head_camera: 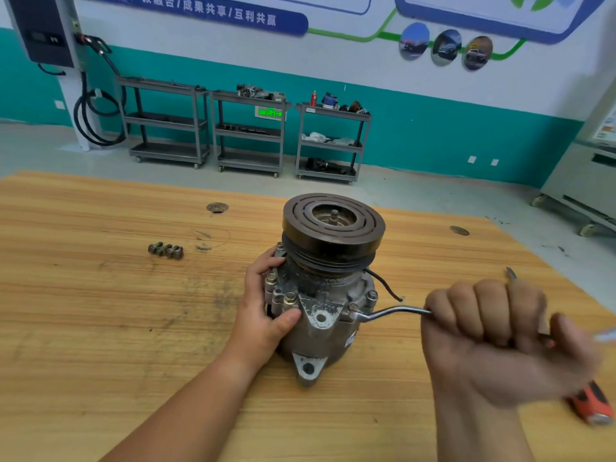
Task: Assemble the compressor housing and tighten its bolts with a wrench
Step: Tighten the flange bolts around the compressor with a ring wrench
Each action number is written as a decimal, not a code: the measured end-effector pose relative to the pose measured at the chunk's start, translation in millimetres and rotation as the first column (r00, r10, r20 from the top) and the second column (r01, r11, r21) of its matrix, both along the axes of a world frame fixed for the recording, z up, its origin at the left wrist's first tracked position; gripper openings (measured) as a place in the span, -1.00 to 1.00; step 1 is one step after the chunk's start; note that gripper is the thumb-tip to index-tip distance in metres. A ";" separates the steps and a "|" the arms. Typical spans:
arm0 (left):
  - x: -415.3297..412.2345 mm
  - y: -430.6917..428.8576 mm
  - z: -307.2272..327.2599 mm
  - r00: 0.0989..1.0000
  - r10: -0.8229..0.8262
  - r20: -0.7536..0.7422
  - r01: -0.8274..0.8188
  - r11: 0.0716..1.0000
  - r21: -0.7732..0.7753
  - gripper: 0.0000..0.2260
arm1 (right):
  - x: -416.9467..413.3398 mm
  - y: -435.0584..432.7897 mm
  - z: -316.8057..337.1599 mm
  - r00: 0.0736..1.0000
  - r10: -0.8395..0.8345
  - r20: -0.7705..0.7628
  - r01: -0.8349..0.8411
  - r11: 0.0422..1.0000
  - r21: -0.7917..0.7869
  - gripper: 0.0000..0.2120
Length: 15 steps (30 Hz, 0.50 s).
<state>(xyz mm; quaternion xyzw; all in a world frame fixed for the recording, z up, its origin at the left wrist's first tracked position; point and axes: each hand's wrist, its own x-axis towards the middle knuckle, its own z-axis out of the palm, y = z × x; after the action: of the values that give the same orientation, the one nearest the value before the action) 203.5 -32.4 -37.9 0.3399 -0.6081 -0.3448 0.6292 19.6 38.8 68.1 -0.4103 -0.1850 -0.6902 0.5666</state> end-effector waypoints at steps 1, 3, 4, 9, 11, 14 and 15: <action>-1.1 0.8 1.0 1.000 -0.001 -0.007 0.001 1.000 -0.003 -0.24 | -6.8 -10.3 -4.6 0.996 0.051 0.074 -0.059 0.993 0.104 -0.78; 0.3 -0.3 0.3 1.000 -0.020 -0.023 0.020 1.000 -0.004 -0.21 | -13.6 -25.0 -9.7 0.995 0.023 0.101 -0.047 0.970 0.240 -0.78; 0.6 -0.1 0.8 1.000 -0.021 -0.020 0.021 1.000 0.000 -0.21 | -15.5 -29.0 -11.0 0.995 0.017 0.099 -0.044 0.959 0.280 -0.78; 0.6 1.3 1.9 1.000 -0.013 0.000 0.013 1.000 0.025 -0.20 | -17.4 -50.4 -9.4 1.000 0.025 0.010 -0.027 0.949 0.315 -0.77; 0.8 1.2 2.8 0.999 -0.033 -0.009 0.033 0.999 0.021 -0.20 | -15.0 -53.2 -7.8 0.994 0.106 -0.009 -0.099 0.953 0.287 -0.77; 1.2 1.3 3.3 0.999 -0.049 -0.006 0.049 0.999 0.012 -0.21 | -11.7 -50.8 -1.0 0.983 0.167 -0.071 -0.145 0.958 0.247 -0.77; 1.4 1.0 3.0 0.999 -0.048 -0.003 0.048 0.999 0.009 -0.21 | -11.1 -46.6 2.3 0.981 0.163 -0.104 -0.136 0.965 0.223 -0.75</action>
<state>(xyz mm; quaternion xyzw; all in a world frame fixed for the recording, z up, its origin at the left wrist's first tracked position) 204.8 -31.4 -34.9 0.3277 -0.6136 -0.3632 0.6198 8.6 -7.7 70.4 -0.3729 -0.1051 -0.6351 0.6683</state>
